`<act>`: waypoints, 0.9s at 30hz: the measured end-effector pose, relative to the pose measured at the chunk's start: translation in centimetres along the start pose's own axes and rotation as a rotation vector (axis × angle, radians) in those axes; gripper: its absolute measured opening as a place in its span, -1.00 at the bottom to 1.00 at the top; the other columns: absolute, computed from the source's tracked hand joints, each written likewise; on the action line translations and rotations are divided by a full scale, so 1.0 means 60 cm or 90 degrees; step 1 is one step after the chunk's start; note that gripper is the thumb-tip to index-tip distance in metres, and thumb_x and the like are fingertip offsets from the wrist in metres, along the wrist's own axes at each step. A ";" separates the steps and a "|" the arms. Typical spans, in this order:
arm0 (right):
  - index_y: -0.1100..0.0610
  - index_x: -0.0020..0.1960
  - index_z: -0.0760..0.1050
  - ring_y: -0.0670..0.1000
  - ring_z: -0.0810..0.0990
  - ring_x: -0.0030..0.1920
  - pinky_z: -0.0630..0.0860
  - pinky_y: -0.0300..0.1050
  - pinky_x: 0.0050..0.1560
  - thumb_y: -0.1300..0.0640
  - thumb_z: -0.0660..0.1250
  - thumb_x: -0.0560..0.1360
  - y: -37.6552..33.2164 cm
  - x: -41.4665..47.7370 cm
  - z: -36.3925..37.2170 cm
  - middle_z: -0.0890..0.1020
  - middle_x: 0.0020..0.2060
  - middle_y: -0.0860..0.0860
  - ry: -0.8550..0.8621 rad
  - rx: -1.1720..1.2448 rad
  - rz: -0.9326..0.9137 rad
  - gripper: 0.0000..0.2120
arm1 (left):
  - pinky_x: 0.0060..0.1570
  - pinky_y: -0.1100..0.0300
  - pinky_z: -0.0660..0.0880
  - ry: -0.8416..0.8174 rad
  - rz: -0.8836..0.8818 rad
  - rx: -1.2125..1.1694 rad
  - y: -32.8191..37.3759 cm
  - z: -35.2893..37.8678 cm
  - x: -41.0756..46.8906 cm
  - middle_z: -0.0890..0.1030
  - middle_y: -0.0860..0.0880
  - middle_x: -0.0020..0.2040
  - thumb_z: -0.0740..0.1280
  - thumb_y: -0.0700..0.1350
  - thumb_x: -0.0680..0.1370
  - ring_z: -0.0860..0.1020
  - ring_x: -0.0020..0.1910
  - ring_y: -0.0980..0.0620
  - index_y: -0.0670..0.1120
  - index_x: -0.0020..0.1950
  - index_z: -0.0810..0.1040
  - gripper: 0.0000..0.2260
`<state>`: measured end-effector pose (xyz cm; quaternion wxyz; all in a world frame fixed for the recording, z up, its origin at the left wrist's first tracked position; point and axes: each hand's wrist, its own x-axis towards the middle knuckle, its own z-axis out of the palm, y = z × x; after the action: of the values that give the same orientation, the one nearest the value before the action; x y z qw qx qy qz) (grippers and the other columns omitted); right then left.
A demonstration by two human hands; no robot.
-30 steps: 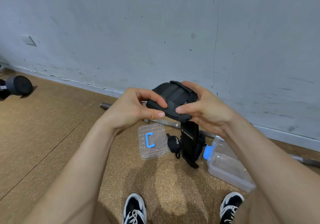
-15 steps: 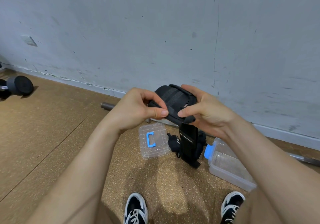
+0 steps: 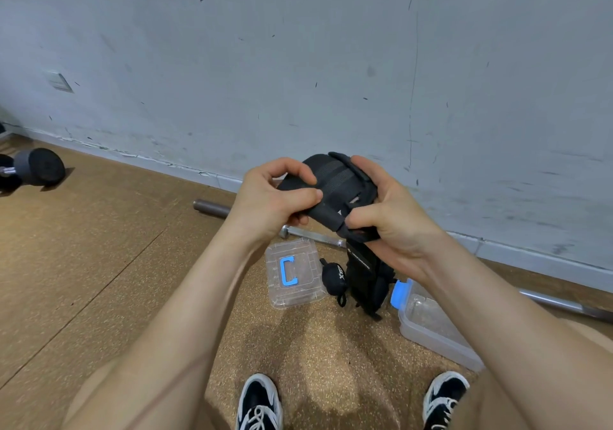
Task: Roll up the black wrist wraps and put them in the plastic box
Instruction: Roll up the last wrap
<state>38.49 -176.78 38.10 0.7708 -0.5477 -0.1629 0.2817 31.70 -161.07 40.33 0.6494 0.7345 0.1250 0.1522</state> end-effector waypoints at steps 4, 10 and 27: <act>0.05 0.46 0.30 0.18 0.64 0.17 0.59 0.14 0.17 0.46 0.39 0.18 -0.004 -0.004 0.000 0.58 0.22 0.17 0.010 0.091 0.002 -0.11 | -0.46 0.28 0.45 -0.019 0.001 -0.002 0.000 0.002 0.001 0.59 -0.04 -0.37 0.45 -0.37 0.45 0.46 -0.53 0.07 -0.06 -0.28 0.65 -0.77; 0.07 0.46 0.32 0.13 0.66 0.13 0.64 -0.01 0.01 0.55 0.38 0.37 -0.008 -0.003 -0.003 0.60 0.19 0.15 0.026 0.077 0.017 -0.24 | -0.43 0.32 0.49 -0.089 -0.020 -0.051 0.002 -0.001 0.000 0.61 -0.07 -0.38 0.54 -0.21 0.33 0.53 -0.48 0.07 -0.06 -0.27 0.70 -0.93; 0.06 0.50 0.27 0.14 0.65 0.17 0.65 0.03 0.03 0.58 0.29 0.39 -0.013 -0.010 -0.001 0.56 0.26 0.17 -0.003 0.144 0.033 -0.21 | -0.12 0.13 0.66 -0.165 -0.017 -0.115 -0.010 -0.019 0.003 0.64 -0.05 -0.27 0.49 -0.15 0.38 0.67 -0.18 -0.02 -0.20 -0.12 0.58 -0.82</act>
<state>38.24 -177.35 38.85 0.8197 -0.4608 -0.1175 0.3194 31.43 -159.87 39.87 0.7256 0.6848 0.0357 0.0578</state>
